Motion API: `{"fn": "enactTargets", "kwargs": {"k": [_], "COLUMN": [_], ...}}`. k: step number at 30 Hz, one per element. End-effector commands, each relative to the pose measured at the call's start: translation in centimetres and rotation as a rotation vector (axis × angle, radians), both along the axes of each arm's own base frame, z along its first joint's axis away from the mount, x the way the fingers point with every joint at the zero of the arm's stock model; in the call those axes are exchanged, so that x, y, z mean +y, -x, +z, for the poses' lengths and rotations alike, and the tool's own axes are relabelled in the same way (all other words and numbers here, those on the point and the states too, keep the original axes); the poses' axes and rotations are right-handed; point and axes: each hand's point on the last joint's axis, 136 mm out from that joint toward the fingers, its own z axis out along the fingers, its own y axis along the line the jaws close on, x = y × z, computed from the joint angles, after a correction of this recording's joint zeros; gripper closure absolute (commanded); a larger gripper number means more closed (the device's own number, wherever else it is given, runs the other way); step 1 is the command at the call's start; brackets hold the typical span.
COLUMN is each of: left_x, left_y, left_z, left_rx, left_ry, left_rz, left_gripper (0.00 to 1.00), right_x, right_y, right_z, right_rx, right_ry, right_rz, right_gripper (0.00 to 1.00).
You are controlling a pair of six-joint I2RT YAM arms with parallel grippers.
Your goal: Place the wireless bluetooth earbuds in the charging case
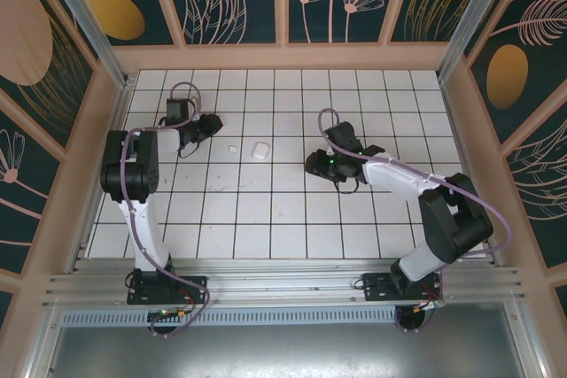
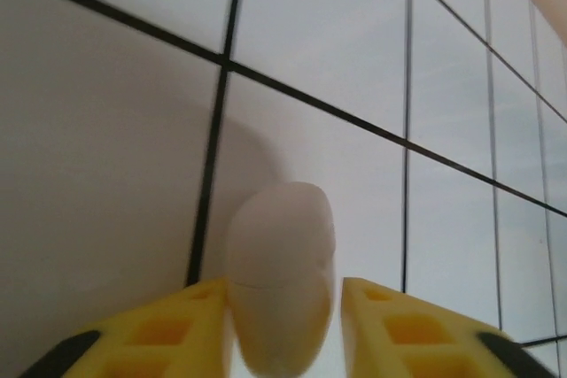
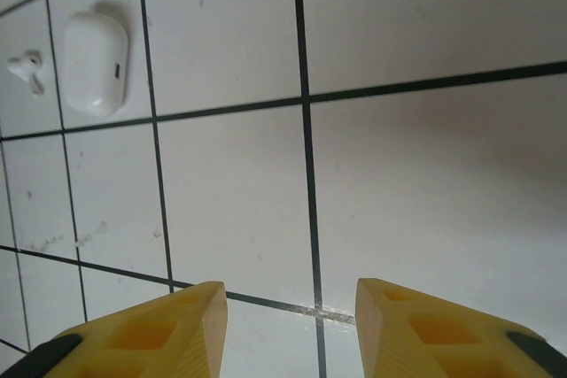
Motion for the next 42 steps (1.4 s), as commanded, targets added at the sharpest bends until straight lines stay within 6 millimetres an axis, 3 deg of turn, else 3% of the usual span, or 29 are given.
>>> {"fn": "enactTargets", "kwargs": {"k": [1,6,11,16,20,23,27,38,42], "left_x": [1.5,2.3,3.0,1.7,-1.2,-4.7,-7.7,-13.6,-14.0], "left_y": [0.8,1.7,3.2,5.7,8.5,10.7,11.8,11.9,12.0], "left_z": [1.1,3.2,5.3,7.3,8.0,7.7,6.7,1.9,0.8], "left_rx": [0.018,-0.011,0.0,-0.002,-0.018,-0.037,-0.041,0.013,0.019], "left_ry": [-0.097,-0.158,-0.222,-0.164,-0.186,-0.233,-0.303,-0.472,-0.518], "left_rz": [-0.004,0.0,-0.02,-0.063,-0.131,-0.205,-0.272,-0.455,-0.457], "left_gripper": [0.55,0.43,0.4,0.42,0.42,0.41,0.41,0.4,0.36], "right_x": [2.4,5.6,7.7,6.6,4.9,3.4,1.6,0.9,0.8], "right_y": [-1.1,-1.3,-1.6,-1.0,1.1,3.1,4.5,1.6,1.2], "right_z": [0.5,-0.8,-0.7,-0.1,0.0,-0.2,-1.1,0.9,1.3], "right_rx": [-0.039,-0.01,-0.019,-0.032,-0.012,-0.008,0.019,-0.034,-0.031], "right_ry": [-0.002,0.079,0.141,0.156,0.134,0.1,0.083,0.093,0.117], "right_rz": [0.03,0.163,0.269,0.231,0.195,0.165,0.118,0.037,0.034], "right_gripper": [0.56,0.53,0.52,0.52,0.52,0.52,0.51,0.51,0.51]}}
